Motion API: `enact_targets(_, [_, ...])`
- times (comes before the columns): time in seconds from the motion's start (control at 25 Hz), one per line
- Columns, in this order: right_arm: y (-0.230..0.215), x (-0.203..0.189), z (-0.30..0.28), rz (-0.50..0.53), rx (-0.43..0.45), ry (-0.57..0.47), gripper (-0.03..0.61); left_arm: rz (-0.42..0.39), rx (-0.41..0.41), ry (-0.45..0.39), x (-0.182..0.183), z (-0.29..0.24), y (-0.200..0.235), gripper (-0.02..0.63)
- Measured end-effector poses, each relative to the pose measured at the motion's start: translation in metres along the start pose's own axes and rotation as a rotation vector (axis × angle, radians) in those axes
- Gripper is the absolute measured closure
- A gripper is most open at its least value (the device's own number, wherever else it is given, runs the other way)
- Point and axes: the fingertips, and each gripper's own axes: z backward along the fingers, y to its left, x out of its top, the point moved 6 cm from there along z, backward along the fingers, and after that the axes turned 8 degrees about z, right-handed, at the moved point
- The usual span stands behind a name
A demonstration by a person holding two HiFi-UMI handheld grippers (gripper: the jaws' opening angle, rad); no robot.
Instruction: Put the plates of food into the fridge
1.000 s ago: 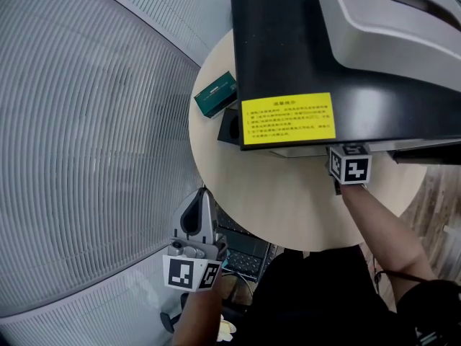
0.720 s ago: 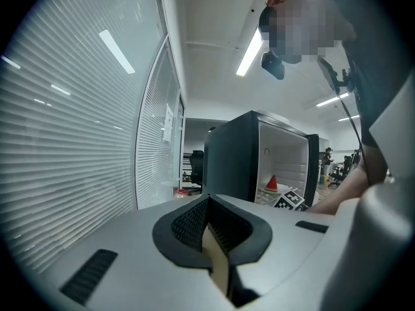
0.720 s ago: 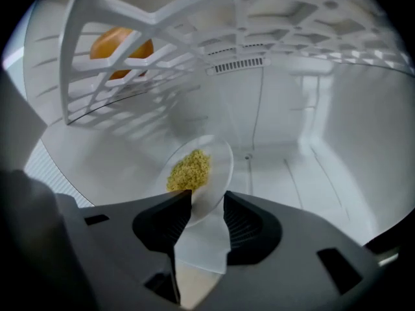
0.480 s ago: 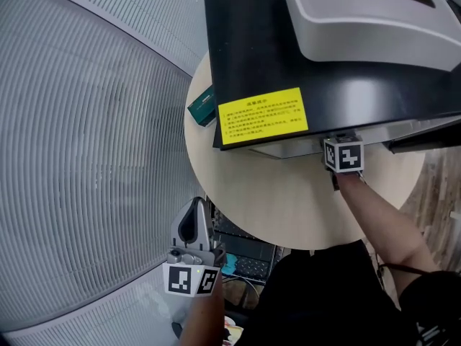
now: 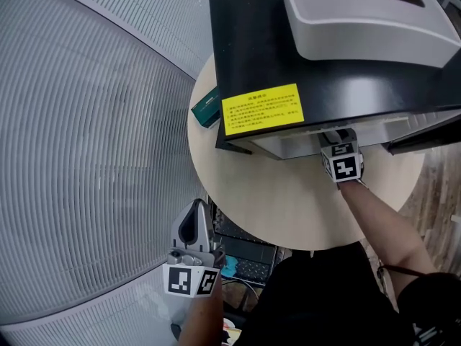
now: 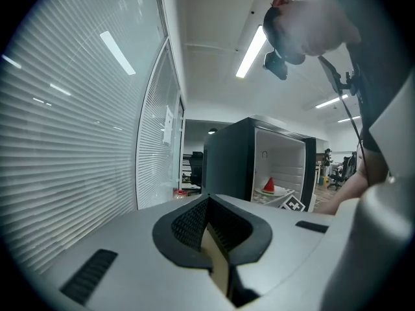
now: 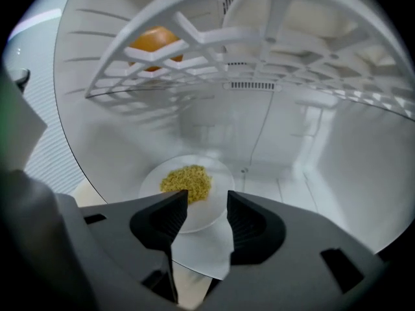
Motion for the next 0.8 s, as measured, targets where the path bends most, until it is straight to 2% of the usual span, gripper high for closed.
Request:
enact_targets(0.32, [-0.005,0.016,0.04,-0.011,-0.003,-0.164,0.405,0.0,-0.049,-0.018,0.002,0.002,-0.012,0.607])
enact_targets(0.8, [0.004,0.02,0.132,0.038,-0.03,-0.312,0.405,-0.01,-0.176,-0.07,0.017,-0.005,-0.045,0.607])
